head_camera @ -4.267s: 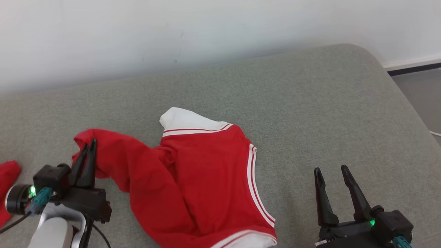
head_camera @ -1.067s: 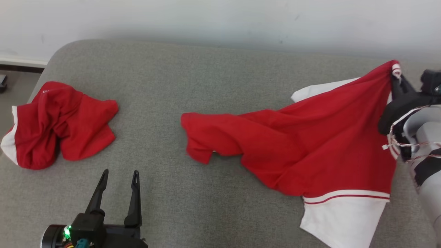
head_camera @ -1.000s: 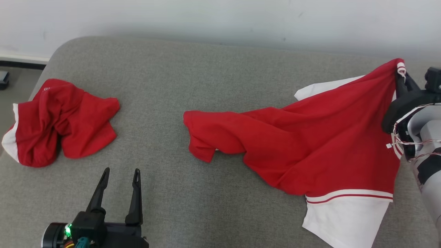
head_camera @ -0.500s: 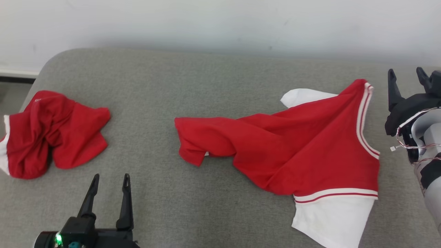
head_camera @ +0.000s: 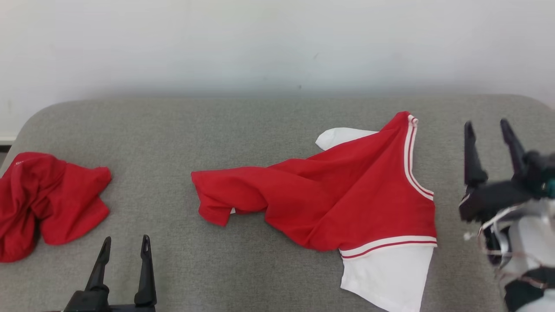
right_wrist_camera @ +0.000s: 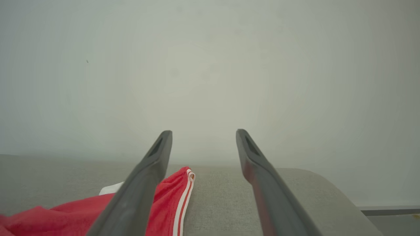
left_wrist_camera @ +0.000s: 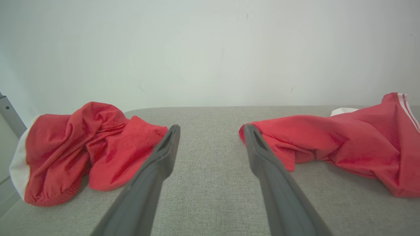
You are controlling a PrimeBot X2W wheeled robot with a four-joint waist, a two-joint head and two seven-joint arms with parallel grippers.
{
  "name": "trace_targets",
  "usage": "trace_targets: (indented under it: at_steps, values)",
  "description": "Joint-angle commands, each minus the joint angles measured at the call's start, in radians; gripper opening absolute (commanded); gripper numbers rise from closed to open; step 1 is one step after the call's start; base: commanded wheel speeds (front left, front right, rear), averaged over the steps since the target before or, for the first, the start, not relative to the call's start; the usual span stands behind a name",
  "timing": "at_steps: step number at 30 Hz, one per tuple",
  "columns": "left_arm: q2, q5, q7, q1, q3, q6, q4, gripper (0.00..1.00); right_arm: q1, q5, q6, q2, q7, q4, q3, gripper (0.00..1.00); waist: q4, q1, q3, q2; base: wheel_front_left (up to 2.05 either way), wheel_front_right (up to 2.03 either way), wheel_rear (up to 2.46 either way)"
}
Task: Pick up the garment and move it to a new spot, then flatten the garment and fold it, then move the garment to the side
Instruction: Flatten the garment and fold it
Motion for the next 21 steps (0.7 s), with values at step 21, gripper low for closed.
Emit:
trace_targets:
  at_steps: [21]
  values:
    - [-0.003, -0.004, -0.003, 0.023, -0.018, -0.008, 0.024, 1.0, 0.511, 0.0, -0.002, 0.214, 0.0, -0.451, -0.037, 1.0, -0.02, 0.0002, -0.041, 0.0, 0.0, 0.0, 0.0]
